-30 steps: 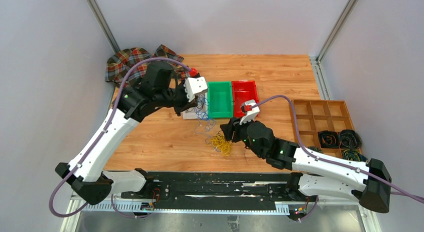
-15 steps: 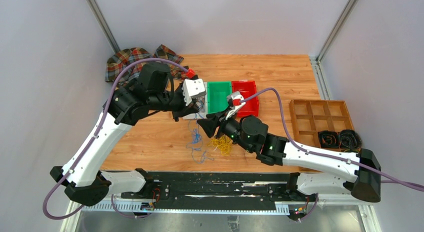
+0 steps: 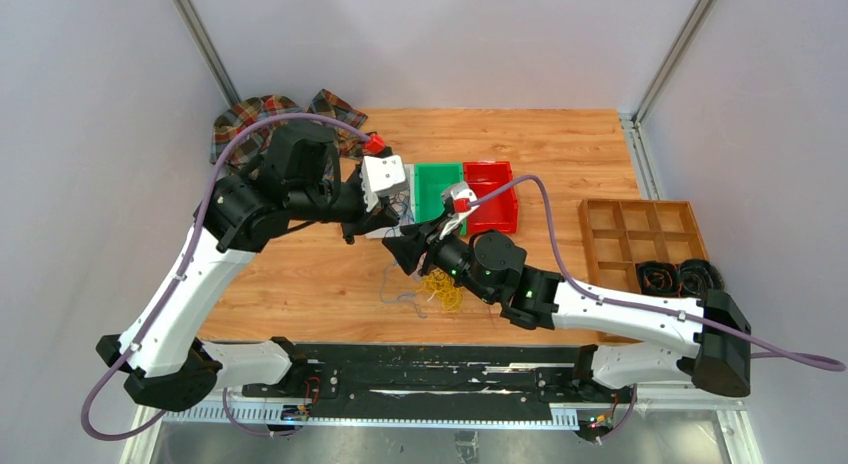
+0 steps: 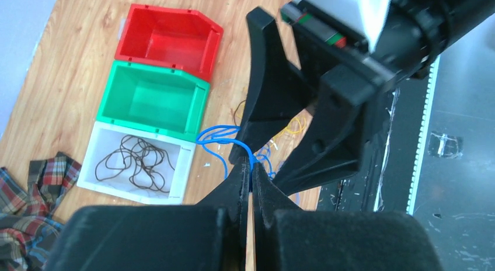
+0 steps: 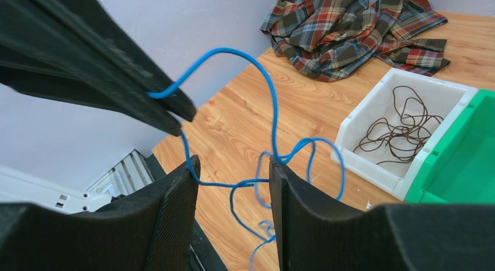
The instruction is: Untangle the cables
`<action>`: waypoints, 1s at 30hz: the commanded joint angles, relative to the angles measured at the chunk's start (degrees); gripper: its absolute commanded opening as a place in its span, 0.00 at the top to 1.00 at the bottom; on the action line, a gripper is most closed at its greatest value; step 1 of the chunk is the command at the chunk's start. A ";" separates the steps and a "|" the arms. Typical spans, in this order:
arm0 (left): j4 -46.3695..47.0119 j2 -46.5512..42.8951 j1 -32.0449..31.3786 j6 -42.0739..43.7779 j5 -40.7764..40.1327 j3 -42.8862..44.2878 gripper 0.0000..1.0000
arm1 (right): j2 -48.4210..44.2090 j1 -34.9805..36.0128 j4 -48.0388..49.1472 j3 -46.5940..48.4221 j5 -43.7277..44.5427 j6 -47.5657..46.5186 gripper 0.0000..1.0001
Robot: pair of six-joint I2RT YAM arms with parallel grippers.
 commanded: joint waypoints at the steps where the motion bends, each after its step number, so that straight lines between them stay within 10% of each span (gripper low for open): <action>1: -1.53 -0.04 -0.83 -0.96 3.78 3.39 0.99 | 1.48 -0.09 2.62 3.62 1.64 -2.44 0.53; 20: -1.61 5.40 -0.87 -0.95 2.95 25.25 1.00 | 8.97 -1.23 5.81 -2.87 0.77 3.17 0.69; 30: -1.27 8.30 -0.84 7.50 -10.47 37.54 1.00 | 10.57 -2.77 6.60 -10.54 3.38 7.34 0.71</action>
